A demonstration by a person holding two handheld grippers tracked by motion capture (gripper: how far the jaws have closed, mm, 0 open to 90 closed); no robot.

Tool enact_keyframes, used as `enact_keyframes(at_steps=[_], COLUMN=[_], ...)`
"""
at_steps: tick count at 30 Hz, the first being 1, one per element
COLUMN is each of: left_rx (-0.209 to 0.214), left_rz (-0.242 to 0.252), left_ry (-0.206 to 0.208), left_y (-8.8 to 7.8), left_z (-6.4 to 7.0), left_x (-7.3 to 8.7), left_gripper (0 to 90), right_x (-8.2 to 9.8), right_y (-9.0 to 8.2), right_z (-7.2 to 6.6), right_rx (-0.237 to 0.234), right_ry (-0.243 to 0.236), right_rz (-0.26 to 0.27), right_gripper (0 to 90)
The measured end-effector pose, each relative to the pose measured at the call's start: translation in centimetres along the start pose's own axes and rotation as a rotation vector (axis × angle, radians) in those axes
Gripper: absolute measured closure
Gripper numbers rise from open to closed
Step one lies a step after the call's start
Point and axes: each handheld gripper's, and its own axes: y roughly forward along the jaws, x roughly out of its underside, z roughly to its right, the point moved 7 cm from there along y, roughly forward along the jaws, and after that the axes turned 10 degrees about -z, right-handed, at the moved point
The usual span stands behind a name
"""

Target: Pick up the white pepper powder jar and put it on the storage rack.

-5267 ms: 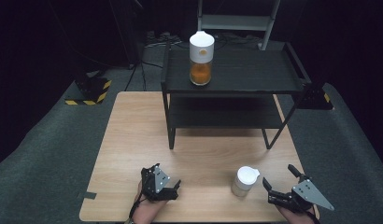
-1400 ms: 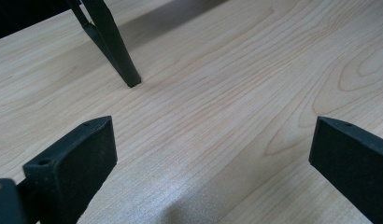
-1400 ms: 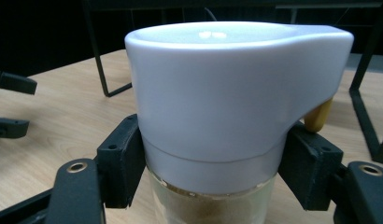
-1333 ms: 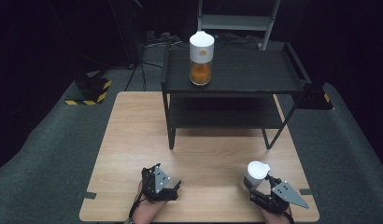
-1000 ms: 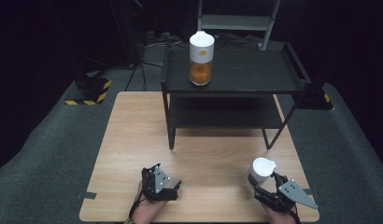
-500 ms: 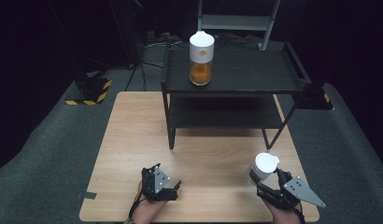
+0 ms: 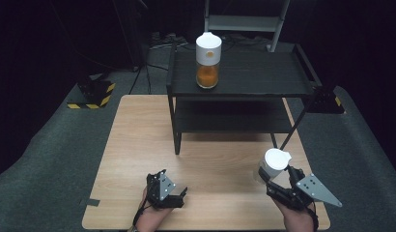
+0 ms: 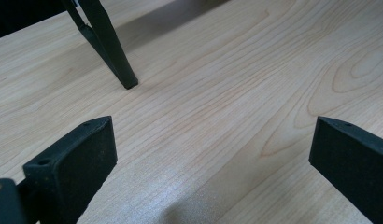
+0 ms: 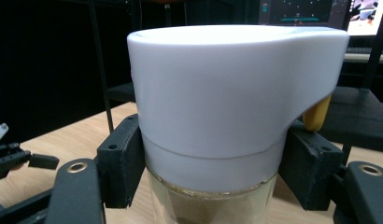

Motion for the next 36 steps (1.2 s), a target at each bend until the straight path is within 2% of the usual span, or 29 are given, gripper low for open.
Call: enact_keyframes(at_steps=[16,36], left_rx=[0.010,0.020], left_rz=[0.000,0.004], left_ry=[0.000,-0.005], left_y=[0.0,0.0], left_z=[-0.1,-0.3], left_x=[0.0,0.1], left_gripper=[1.0,1.1], right_x=[-3.2,-6.6], right_y=[0.4,0.4], right_z=[-0.2,0.4], right_rx=[-0.006,0.025], right_ry=[-0.015,-0.036], right_rz=[0.040,0.081], right_gripper=[30.1,30.1])
